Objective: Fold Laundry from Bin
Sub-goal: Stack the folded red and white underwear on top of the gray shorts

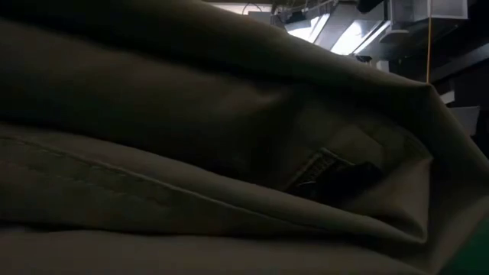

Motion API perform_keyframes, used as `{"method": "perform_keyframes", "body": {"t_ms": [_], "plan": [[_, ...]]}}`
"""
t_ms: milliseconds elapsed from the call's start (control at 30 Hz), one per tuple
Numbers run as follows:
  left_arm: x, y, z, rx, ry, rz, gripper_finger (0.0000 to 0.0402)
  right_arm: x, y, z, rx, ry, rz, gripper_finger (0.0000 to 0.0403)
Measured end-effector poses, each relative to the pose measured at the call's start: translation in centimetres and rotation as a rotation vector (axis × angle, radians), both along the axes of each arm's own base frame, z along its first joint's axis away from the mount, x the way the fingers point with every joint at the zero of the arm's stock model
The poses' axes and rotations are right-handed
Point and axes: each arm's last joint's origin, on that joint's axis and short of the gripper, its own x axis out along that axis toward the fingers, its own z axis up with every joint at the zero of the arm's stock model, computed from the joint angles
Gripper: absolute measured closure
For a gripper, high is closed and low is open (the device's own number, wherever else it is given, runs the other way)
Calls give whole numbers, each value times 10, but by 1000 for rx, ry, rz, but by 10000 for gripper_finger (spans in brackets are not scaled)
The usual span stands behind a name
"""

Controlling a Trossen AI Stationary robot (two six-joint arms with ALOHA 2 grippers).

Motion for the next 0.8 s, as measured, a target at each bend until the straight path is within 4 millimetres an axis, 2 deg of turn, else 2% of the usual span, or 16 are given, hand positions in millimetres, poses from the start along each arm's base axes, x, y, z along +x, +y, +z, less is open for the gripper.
{"method": "perform_keyframes", "body": {"t_ms": [100, 333, 567, 800], "plan": [[4, -4, 12, -21, -32, 0, 395, -9, -6, 10, -33, -15, -23, 196], [6, -17, 58, -18, -56, -28, 395, -24, -15, 27, -38, -55, -45, 196], [10, -35, 106, -39, -44, -73, 395, -33, -20, 31, -39, -32, -63, 196], [11, -63, 163, -74, -109, -115, 395, -38, -22, 33, -39, -16, -60, 196]]}}
